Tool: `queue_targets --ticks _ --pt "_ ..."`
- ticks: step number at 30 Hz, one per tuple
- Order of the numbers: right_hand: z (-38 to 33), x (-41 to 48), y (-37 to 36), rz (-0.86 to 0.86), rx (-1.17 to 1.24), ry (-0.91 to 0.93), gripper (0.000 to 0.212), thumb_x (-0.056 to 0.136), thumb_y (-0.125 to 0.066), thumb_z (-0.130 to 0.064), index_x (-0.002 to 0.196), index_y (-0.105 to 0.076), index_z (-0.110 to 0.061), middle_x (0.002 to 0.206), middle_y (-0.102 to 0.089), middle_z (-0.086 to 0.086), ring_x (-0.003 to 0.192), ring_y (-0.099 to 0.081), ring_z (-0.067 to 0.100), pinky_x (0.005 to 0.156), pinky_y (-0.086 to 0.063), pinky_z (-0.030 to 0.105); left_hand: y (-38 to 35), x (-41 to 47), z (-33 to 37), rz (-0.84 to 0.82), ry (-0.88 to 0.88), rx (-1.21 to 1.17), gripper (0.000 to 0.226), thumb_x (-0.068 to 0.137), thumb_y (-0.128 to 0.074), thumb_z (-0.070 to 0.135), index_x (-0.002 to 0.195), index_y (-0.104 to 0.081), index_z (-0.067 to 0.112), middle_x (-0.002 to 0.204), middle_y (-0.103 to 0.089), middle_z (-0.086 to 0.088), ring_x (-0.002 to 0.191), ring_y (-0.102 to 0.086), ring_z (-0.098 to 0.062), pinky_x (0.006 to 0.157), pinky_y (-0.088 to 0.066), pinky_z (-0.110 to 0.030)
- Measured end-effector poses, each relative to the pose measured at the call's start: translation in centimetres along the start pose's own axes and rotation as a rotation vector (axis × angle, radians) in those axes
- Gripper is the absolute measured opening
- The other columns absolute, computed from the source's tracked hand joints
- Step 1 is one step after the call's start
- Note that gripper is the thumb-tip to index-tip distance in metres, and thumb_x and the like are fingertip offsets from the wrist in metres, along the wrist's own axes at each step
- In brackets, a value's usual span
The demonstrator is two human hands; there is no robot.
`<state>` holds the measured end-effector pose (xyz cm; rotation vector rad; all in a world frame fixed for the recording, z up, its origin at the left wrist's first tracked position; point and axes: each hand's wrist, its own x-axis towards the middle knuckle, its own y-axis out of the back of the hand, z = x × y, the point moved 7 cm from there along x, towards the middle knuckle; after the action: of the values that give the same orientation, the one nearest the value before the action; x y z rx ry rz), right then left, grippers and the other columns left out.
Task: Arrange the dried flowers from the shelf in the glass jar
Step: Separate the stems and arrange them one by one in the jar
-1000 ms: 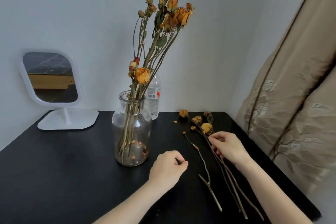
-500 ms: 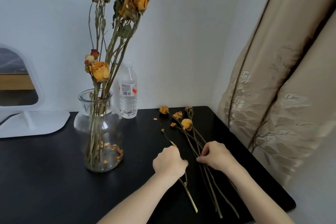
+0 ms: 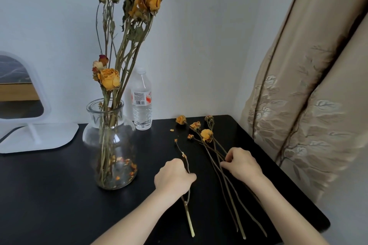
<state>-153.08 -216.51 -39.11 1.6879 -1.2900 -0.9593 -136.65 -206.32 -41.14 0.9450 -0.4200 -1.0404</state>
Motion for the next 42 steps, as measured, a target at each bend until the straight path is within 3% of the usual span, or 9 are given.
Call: queue_targets --ticks 5,10,15,21,27,31,34,39,42 --pt "0.2 0.1 0.2 0.019 -0.046 -0.013 0.016 0.087 -0.062 -0.030 0.099 -0.059 -0.019 0.088 -0.057 -0.002 0.076 -0.054 0.013 0.064 -0.044 0.027 0.7 -0.3 -0.9 0.024 -0.045 -0.152 0.044 0.080 -0.061 0.031 0.042 -0.043 0.020 0.042 -0.039 0.006 0.041 -0.042 -0.009 0.046 -0.034 -0.022" --pt "0.2 0.2 0.4 0.013 -0.035 -0.030 0.016 0.087 -0.063 -0.030 0.096 -0.062 -0.017 0.093 -0.062 0.000 0.078 -0.057 0.015 0.064 -0.047 0.028 1.4 -0.5 -2.1 0.042 -0.058 -0.360 0.020 0.081 -0.062 0.029 0.070 -0.071 0.015 0.065 -0.063 -0.005 0.062 -0.057 -0.013 0.061 -0.045 -0.025" --pt "0.0 0.3 -0.1 -0.023 -0.049 -0.029 0.016 0.087 -0.063 -0.028 0.096 -0.065 -0.016 0.091 -0.063 0.001 0.078 -0.058 0.015 0.063 -0.046 0.028 1.8 -0.8 -3.0 0.066 -0.041 -0.477 0.014 0.082 -0.064 0.027 0.070 -0.071 0.022 0.069 -0.065 0.005 0.068 -0.059 -0.006 0.057 -0.039 -0.018" --pt "-0.1 0.9 0.2 -0.043 0.049 -0.012 0.014 0.088 -0.060 -0.026 0.090 -0.068 -0.015 0.085 -0.064 -0.001 0.075 -0.060 0.012 0.069 -0.052 0.029 2.1 -0.9 -3.4 0.081 -0.035 -0.531 0.014 0.082 -0.065 0.026 0.071 -0.072 0.019 0.076 -0.070 -0.002 0.077 -0.063 -0.011 0.060 -0.041 -0.018" --pt "0.0 1.4 0.7 -0.090 0.287 0.005 0.014 0.088 -0.061 -0.023 0.080 -0.071 -0.017 0.105 -0.065 0.002 0.095 -0.056 0.011 0.078 -0.039 0.026 2.2 -0.7 -3.4 0.086 -0.039 -0.556 0.014 0.081 -0.065 0.025 0.070 -0.072 0.019 0.075 -0.069 0.001 0.077 -0.062 -0.009 0.061 -0.041 -0.018" --pt "0.0 1.1 0.3 -0.137 0.400 0.005 0.017 0.089 -0.059 -0.022 0.081 -0.071 -0.015 0.117 -0.063 0.006 0.118 -0.050 0.019 0.094 -0.036 0.029 2.3 -0.7 -3.5 0.094 -0.035 -0.576 0.015 0.082 -0.065 0.025 0.069 -0.071 0.020 0.074 -0.068 0.003 0.076 -0.061 -0.006 0.059 -0.038 -0.017" --pt "-0.1 1.1 0.4 -0.152 0.424 0.012 0.020 0.092 -0.055 -0.022 0.084 -0.071 -0.013 0.121 -0.061 0.007 0.123 -0.047 0.020 0.101 -0.033 0.032 2.4 -0.7 -3.5 0.100 -0.040 -0.575 0.016 0.082 -0.065 0.024 0.067 -0.071 0.022 0.073 -0.068 0.004 0.075 -0.061 -0.006 0.059 -0.037 -0.017" --pt "-0.8 1.2 0.7 -0.153 0.455 0.037 0.026 0.093 -0.053 -0.022 0.074 -0.070 -0.016 0.098 -0.062 0.004 0.104 -0.053 0.019 0.099 -0.040 0.035 2.7 -0.6 -3.7 0.111 -0.052 -0.585 0.015 0.082 -0.065 0.024 0.069 -0.073 0.020 0.074 -0.069 0.002 0.077 -0.062 -0.006 0.060 -0.038 -0.017" --pt "-1.2 1.1 0.5 -0.164 0.501 0.042 0.028 0.095 -0.050 -0.025 0.077 -0.070 -0.018 0.100 -0.063 0.005 0.086 -0.058 0.016 0.075 -0.047 0.026 2.9 -0.7 -3.7 0.120 -0.065 -0.590 0.014 0.083 -0.064 0.025 0.073 -0.073 0.020 0.075 -0.070 0.001 0.077 -0.062 -0.006 0.061 -0.039 -0.016"
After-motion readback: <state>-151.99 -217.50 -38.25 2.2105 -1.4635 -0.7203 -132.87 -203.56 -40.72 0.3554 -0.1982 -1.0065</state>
